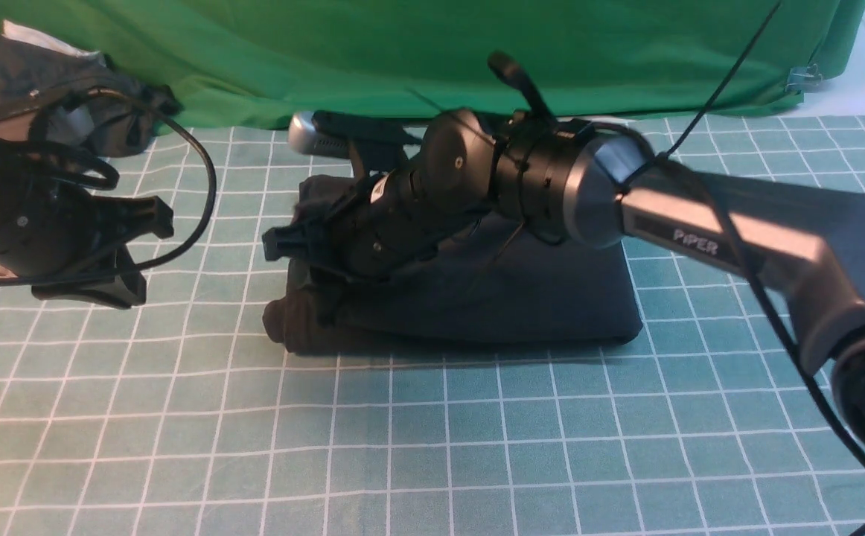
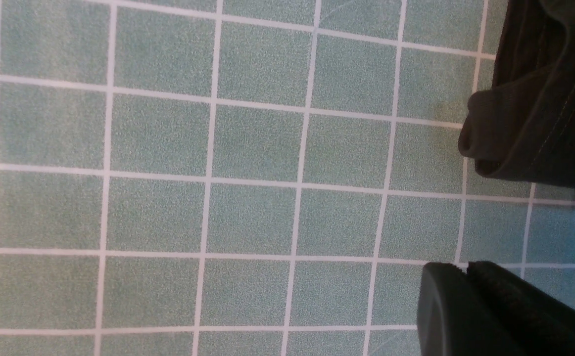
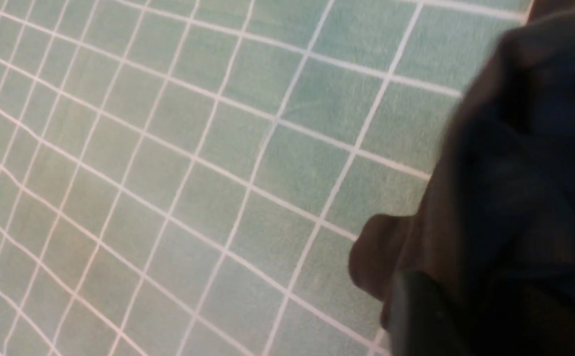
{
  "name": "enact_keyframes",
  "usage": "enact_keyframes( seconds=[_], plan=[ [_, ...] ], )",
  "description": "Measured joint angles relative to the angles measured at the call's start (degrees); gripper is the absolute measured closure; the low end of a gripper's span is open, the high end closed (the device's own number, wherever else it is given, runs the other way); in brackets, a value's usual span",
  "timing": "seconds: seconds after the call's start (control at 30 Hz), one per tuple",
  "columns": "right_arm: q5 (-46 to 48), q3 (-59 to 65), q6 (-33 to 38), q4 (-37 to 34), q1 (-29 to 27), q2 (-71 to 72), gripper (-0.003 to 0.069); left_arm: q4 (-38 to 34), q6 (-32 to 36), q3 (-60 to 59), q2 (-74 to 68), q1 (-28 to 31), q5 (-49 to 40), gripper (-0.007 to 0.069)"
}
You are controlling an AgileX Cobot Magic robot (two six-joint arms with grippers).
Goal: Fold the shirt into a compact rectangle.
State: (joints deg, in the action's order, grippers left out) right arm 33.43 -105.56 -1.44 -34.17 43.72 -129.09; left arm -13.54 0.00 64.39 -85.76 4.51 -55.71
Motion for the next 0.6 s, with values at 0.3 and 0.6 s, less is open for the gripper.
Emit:
enact_keyframes(
  seconds=[0.3,0.6],
  plan=[
    [14.47,-6.27,9.95,4.69,-2.84,3.6,0.0225,-0.06,0.0,-0.02,0.0,0.0,0.55,0.0617],
    [29.37,-10.69,11.2,24.53,-12.41,12.32,0.0571,-10.91,5.03,-0.02,0.0,-1.99,3.85,0.0617]
  ],
)
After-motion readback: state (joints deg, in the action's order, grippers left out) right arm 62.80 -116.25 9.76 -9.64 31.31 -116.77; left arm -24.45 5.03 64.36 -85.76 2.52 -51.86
